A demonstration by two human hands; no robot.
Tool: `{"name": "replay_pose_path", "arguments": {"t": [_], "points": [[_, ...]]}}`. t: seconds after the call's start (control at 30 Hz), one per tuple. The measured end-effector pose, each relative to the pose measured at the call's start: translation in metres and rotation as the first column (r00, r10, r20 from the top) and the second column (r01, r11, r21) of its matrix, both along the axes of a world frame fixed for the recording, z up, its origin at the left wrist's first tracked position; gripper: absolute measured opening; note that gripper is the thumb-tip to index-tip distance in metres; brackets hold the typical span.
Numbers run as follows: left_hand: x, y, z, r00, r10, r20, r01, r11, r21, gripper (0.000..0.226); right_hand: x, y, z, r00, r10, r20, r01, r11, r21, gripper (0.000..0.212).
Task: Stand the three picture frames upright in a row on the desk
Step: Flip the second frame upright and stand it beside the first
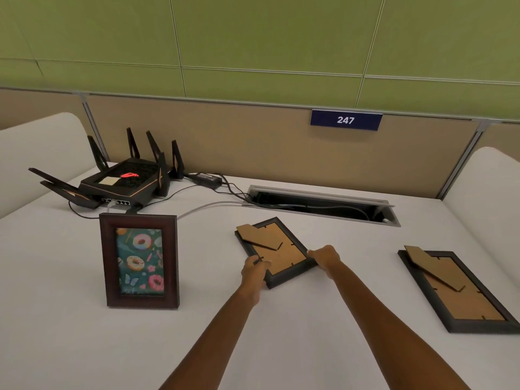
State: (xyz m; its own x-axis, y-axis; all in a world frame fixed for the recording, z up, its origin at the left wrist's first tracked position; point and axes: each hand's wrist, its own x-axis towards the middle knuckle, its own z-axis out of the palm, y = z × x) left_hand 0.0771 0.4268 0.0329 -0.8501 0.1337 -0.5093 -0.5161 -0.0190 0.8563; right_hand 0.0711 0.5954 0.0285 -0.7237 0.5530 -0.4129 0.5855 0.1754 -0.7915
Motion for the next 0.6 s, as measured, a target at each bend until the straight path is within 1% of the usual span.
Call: {"name": "replay_pose_path", "arguments": {"t": [0.13,0.27,0.3,0.4,0.5,0.6], "points": [[-0.002,-0.012,-0.002,0.999,0.054,0.001,-0.054,0.999,0.0,0.059,0.005,-0.002,-0.004,0.999,-0.051,0.019,0.052,0.993,-0.106,0.033],[-0.003,-0.021,0.001,1.0,0.015,-0.014,-0.016,0.998,-0.061,0.055,0.013,-0.008,0.0,0.995,-0.101,-0.007,0.098,0.978,-0.183,0.01],[-0.002,-0.022,0.002,1.0,0.007,-0.018,-0.008,0.998,-0.062,0.052,0.015,-0.009,0.003,0.994,-0.108,-0.028,0.1,0.975,-0.2,0.01],[-0.004,-0.026,0.01,1.0,-0.005,-0.016,0.005,1.0,-0.011,0.047,0.02,-0.013,0.012,0.992,-0.083,-0.096,0.063,0.977,-0.203,0.022],[-0.009,-0.031,0.025,1.0,-0.003,0.031,-0.001,0.995,0.103,0.04,0.027,-0.013,0.022,0.984,-0.046,-0.173,0.018,0.987,-0.16,0.028],[-0.012,-0.041,0.044,0.996,-0.003,0.094,-0.017,0.976,0.218,0.038,0.034,-0.019,0.028,0.964,0.007,-0.267,-0.027,0.997,-0.072,0.032]]}}
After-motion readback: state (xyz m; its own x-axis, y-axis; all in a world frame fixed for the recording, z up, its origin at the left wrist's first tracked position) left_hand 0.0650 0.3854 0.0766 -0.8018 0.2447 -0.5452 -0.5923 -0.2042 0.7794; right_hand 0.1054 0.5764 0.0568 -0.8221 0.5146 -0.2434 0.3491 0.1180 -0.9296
